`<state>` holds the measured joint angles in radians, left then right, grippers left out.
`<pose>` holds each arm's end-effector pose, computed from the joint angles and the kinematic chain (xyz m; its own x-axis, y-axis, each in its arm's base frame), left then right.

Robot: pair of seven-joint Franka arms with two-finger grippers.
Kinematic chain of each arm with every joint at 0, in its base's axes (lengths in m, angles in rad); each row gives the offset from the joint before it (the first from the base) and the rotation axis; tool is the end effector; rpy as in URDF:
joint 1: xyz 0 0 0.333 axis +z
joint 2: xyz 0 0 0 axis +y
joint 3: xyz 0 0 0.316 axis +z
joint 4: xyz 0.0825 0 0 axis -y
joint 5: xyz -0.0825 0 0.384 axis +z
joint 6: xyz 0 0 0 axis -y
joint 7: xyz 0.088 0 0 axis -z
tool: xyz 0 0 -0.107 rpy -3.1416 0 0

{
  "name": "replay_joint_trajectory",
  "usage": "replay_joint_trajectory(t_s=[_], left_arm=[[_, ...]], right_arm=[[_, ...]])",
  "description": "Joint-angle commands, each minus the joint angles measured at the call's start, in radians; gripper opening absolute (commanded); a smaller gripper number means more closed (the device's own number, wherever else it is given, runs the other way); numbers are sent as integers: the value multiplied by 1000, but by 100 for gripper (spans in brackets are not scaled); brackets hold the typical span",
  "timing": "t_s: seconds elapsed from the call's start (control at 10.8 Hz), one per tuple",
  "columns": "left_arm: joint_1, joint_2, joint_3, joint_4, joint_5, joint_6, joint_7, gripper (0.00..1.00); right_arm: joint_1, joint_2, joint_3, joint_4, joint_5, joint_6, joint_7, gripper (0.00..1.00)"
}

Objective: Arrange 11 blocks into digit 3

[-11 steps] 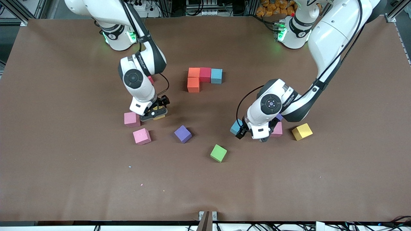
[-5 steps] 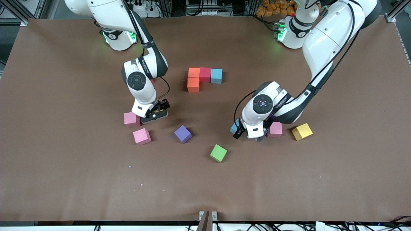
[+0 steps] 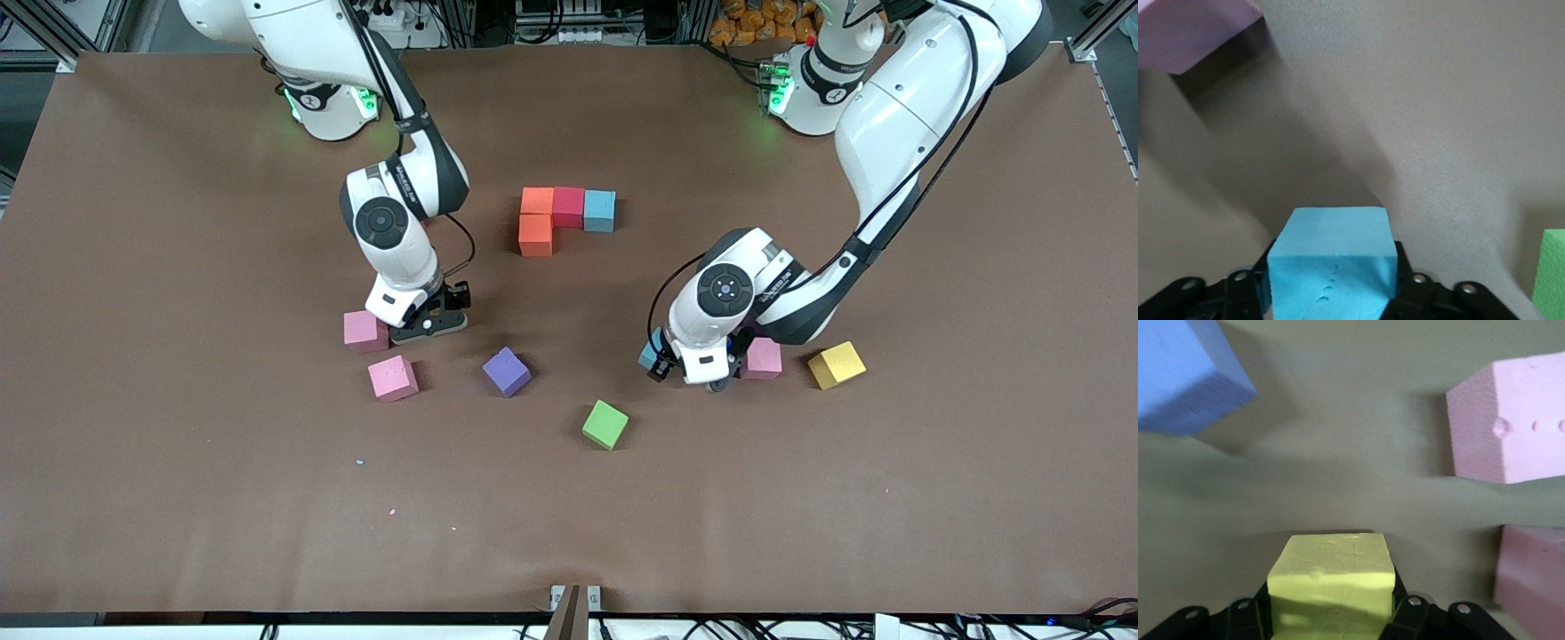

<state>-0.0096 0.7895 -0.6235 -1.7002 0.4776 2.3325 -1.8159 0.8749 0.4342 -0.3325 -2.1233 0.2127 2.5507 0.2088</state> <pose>0.5718 -0.3545 0.2015 0.5416 0.8361 -0.0873 0.8398 -0.5427 0.0138 0.4965 0.2965 0.2160 0.9819 0.1871 0.0303 0.1870 -0.9823 0.0092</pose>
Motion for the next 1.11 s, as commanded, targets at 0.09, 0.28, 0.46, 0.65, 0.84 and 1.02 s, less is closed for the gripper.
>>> replay_joint_trajectory(t_s=[0.09, 0.28, 0.46, 0.65, 0.84, 1.02], left_arm=[[-18, -13, 7, 30, 33, 10, -129, 0], [-7, -59, 5, 30, 35, 7, -125, 0], [-16, -111, 4, 65, 41, 7, -108, 0], [-4, -136, -4, 135, 41, 1, -100, 0], [0, -156, -4, 139, 39, -1, -88, 0], [-6, -168, -4, 139, 30, -12, -91, 0]], right_arm=[[36, 4, 4, 92, -1, -122, 186, 18], [74, 6, 19, 100, 0, -122, 308, 18], [85, 8, 64, 100, 5, -110, 390, 18], [99, 11, 101, 105, 17, -104, 445, 18], [145, 26, 101, 120, 17, -102, 489, 18], [168, 49, 101, 124, 19, -80, 495, 18]])
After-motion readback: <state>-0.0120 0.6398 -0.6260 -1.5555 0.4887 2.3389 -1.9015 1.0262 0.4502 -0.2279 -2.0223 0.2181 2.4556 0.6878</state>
